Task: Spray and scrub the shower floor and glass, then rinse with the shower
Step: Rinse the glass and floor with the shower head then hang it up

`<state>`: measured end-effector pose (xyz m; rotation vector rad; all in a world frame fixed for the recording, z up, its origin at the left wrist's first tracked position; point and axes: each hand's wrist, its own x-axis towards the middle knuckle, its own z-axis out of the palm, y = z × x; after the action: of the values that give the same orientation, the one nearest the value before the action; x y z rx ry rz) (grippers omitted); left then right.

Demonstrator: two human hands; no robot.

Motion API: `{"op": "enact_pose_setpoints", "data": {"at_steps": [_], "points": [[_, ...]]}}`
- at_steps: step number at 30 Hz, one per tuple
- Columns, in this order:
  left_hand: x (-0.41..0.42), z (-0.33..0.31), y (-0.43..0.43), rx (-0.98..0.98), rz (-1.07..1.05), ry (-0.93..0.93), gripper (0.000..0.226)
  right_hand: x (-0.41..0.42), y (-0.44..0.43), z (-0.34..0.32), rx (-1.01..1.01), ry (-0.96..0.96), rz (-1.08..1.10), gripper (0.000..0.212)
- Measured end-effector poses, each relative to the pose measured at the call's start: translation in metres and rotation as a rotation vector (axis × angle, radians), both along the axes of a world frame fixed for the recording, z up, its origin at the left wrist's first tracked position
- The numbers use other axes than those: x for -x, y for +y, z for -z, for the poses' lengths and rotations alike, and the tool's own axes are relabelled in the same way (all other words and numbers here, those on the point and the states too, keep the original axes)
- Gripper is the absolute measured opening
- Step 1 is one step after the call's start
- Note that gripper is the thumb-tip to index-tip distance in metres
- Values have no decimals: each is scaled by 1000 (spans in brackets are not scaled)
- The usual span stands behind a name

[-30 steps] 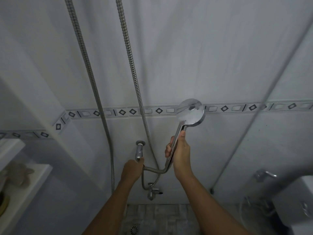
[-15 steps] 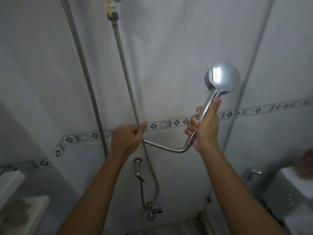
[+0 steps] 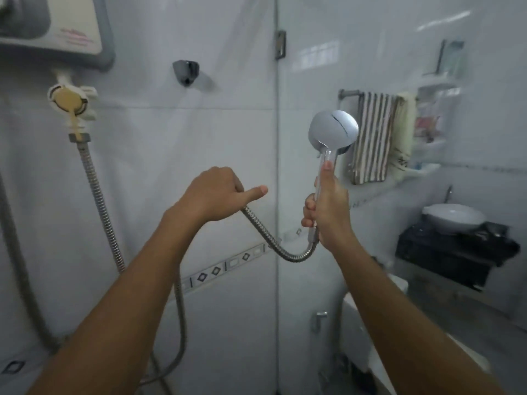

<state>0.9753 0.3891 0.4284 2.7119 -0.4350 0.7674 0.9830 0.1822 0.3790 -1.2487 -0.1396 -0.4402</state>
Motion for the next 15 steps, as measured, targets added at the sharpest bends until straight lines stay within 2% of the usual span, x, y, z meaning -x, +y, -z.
{"op": "enact_pose_setpoints", "data": {"at_steps": [3, 6, 11, 15], "points": [[-5, -17, -34, 114, 163, -44, 70, 4, -30, -21, 64, -77, 107, 54], [-9, -17, -53, 269, 226, -60, 67, 6, -51, -42, 107, -100, 138, 47], [-20, -17, -76, 526, 223, -19, 61, 7, -73, -82, 211, -198, 266, 45], [-29, -38, -89, 601, 186, -1, 57, -7, -74, -104, 357, -270, 397, 43]]}}
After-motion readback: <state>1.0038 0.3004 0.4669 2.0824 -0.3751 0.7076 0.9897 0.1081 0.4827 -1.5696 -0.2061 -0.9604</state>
